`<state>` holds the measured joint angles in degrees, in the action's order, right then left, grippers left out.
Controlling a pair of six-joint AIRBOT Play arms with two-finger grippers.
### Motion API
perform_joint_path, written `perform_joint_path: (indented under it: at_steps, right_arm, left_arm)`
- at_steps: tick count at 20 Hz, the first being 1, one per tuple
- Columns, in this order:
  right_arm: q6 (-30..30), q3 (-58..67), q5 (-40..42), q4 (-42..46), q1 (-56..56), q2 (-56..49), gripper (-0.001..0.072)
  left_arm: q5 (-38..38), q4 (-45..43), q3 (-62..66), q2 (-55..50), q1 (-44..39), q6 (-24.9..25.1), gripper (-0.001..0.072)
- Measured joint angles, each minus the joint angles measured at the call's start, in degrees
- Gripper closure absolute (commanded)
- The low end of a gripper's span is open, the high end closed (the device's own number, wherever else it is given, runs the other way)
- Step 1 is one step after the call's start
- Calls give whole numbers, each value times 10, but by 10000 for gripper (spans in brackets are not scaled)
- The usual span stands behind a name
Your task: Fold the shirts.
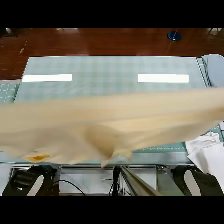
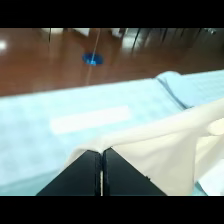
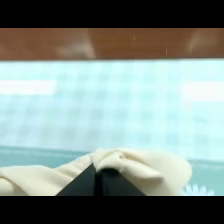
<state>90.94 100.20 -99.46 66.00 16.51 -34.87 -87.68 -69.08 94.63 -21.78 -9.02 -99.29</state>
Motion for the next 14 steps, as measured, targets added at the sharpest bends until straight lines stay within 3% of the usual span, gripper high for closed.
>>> perform_joint_path:
  at_steps: [3,7,14]
  right_arm:
    - [-1,-31,-38,16,0,-33,689]
    - [-12,-101,-28,26,-30,-119,689]
    - [-17,-138,200,103,-177,-345,689]
  left_arm:
    - [-53,-21,-7,-17,19,-14,688]
    - [-62,-44,-61,-64,44,19,688]
    - [70,-119,-186,-202,53,120,687]
